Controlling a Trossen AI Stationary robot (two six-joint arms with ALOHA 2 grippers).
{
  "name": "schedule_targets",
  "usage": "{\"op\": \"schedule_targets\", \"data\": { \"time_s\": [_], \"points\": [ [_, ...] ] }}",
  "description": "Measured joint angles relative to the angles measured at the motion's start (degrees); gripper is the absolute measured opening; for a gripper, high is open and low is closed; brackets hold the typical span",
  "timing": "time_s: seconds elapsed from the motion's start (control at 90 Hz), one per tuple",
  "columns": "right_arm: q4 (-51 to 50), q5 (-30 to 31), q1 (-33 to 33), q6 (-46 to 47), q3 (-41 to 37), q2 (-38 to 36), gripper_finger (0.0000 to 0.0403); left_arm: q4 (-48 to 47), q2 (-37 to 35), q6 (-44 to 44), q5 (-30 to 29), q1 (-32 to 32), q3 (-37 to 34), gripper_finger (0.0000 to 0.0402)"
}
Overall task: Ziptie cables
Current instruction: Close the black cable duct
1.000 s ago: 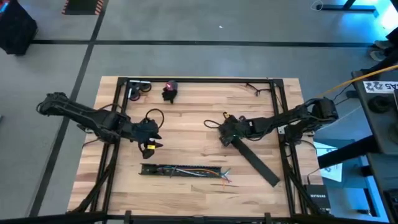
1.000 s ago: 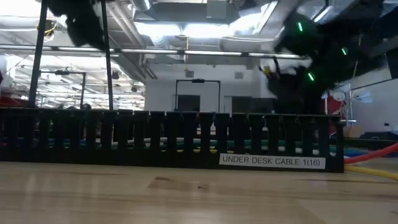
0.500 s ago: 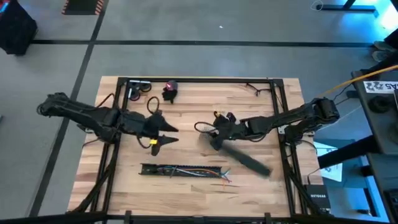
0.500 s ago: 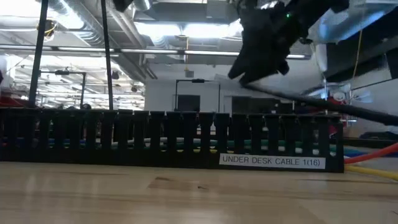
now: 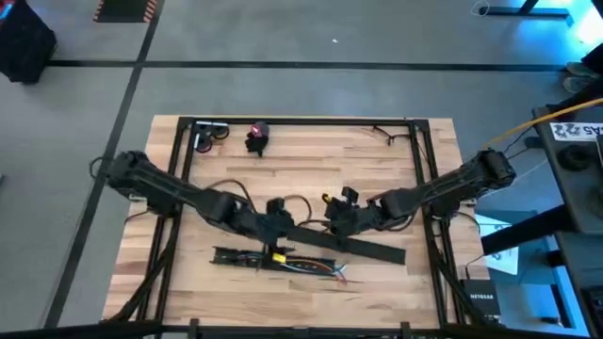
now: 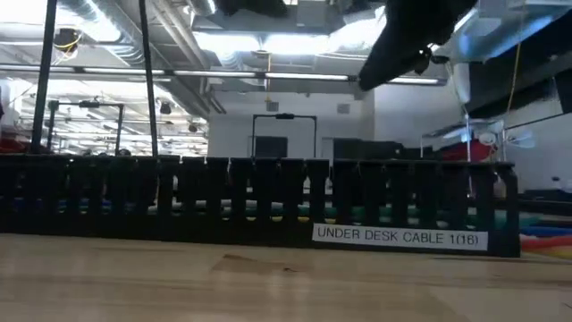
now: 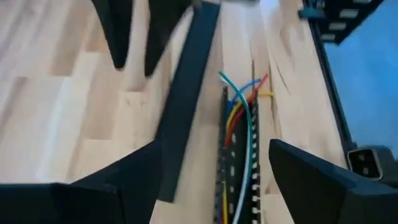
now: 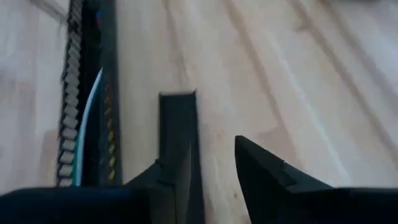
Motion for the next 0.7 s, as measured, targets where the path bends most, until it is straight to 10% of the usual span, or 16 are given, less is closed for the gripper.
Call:
{"op": "schedule_targets", "data": {
  "time_s": [0.289, 0.7],
  "points": [
    [-5.5, -0.6, 5.2, 5.1, 1.2, 0.0, 0.0162, 0.7, 12.0, 0.2, 0.6, -1.5, 0.0, 0.0264],
    [-3.6, 4.6, 12.8, 14.5, -5.3, 0.0, 0.0178, -0.7, 19.7, 0.9, 6.7, 1.1, -0.1, 0.0119]
  ]
}}
